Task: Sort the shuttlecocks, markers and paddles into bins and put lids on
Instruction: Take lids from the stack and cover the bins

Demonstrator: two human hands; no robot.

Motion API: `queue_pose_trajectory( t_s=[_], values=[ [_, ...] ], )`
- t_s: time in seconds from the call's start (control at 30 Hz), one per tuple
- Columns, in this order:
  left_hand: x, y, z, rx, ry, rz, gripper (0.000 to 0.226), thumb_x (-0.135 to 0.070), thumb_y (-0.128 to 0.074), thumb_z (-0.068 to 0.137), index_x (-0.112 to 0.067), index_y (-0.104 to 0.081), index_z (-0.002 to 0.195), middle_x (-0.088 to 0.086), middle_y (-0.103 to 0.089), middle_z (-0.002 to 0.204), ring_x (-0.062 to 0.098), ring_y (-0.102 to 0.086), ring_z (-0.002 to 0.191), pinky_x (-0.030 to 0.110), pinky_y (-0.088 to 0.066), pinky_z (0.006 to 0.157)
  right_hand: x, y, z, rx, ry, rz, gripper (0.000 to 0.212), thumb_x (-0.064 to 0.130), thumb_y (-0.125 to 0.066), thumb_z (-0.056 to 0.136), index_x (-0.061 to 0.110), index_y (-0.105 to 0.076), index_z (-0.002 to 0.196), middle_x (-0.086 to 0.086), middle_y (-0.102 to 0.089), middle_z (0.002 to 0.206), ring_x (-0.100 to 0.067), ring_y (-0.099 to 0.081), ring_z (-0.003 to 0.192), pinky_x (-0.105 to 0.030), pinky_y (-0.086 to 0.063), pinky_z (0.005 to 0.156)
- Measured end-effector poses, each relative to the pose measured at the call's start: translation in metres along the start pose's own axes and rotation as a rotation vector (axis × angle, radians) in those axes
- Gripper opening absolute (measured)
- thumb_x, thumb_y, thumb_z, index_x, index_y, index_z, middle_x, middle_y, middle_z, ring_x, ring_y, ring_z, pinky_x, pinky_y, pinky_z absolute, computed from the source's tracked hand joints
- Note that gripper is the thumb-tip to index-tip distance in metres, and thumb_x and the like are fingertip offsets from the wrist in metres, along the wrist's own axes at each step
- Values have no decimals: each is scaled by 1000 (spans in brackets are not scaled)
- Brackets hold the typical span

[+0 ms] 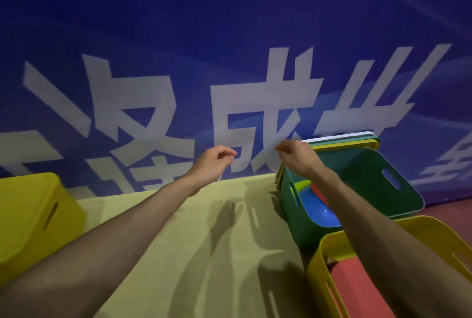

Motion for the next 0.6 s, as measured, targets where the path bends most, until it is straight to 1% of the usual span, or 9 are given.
queue_pose_trajectory(
  t_s=[0.07, 0.1, 0.2, 0.27, 0.33, 0.4, 0.47, 0.57, 0.6],
  values=[
    [-2, -16, 19, 20, 7, 17, 18, -22, -51, 95, -24, -65, 106, -5, -65, 112, 10, -60, 103, 29, -46, 90, -23, 5, 13, -28, -14, -11, 27, 17, -48, 96, 11, -66, 114, -11, -67, 116, -28, -62, 104, -26, -44, 81],
    [-3, -25, 29, 33, 6, 23, 17, -23, -51, 95, -25, -65, 105, -5, -65, 112, 11, -61, 102, 30, -47, 90, -34, 8, 20, -47, -24, -18, 26, 18, -48, 96, 10, -67, 111, -13, -67, 114, -30, -62, 102, -27, -44, 79],
    [-2, -52, 58, 72, 9, 53, 15, -22, -51, 95, -27, -64, 101, -3, -67, 109, 14, -62, 102, 31, -47, 91, -69, 19, 43, -119, -82, -29, 26, 20, -48, 95, 6, -68, 105, -19, -68, 108, -37, -61, 99, -38, -48, 84],
    [0, -72, 79, 98, 5, 76, 16, -22, -52, 95, -26, -64, 104, -2, -67, 110, 14, -61, 103, 29, -46, 91, -93, 23, 54, -168, -126, -37, 26, 24, -51, 94, 9, -68, 109, -17, -67, 111, -36, -60, 103, -41, -48, 89],
    [0, -92, 98, 113, 4, 101, 17, -24, -52, 95, -25, -64, 107, -3, -67, 110, 14, -60, 105, 32, -48, 93, -113, 22, 62, -186, -153, -63, 28, 29, -56, 92, 15, -67, 114, -13, -65, 116, -34, -58, 108, -41, -47, 92],
    [0, -107, 113, 114, 6, 113, 20, -24, -51, 96, -23, -64, 111, -2, -65, 112, 16, -59, 106, 34, -48, 94, -125, 17, 71, -179, -147, -119, 30, 32, -57, 92, 21, -65, 119, -10, -63, 121, -32, -54, 114, -42, -43, 96],
    [-2, -120, 127, 129, 1, 151, 25, -25, -50, 97, -19, -61, 118, -1, -61, 119, 16, -56, 110, 32, -46, 96, -128, 13, 82, -154, -127, -158, 32, 35, -55, 93, 27, -62, 123, -5, -59, 126, -29, -50, 119, -42, -34, 101],
    [-5, -138, 146, 133, -20, 208, 33, -31, -51, 96, -20, -57, 126, 3, -51, 130, 21, -55, 115, 40, -46, 100, -131, 7, 91, -78, -72, -226, 31, 41, -52, 93, 32, -63, 121, 2, -56, 131, -22, -47, 123, -46, -23, 106],
    [-6, -145, 151, 146, -24, 223, 35, -33, -50, 95, -21, -56, 128, 4, -49, 133, 23, -54, 117, 39, -45, 101, -133, 4, 93, -54, -48, -255, 29, 42, -51, 94, 33, -64, 119, 3, -56, 131, -20, -47, 124, -47, -21, 106]
  ],
)
Point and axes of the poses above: each hand's wrist, its own z-axis towards the middle knuckle, its own y-axis out of the back of the hand, x = y × z, the point moved 4 cm from there along z, towards the middle knuckle
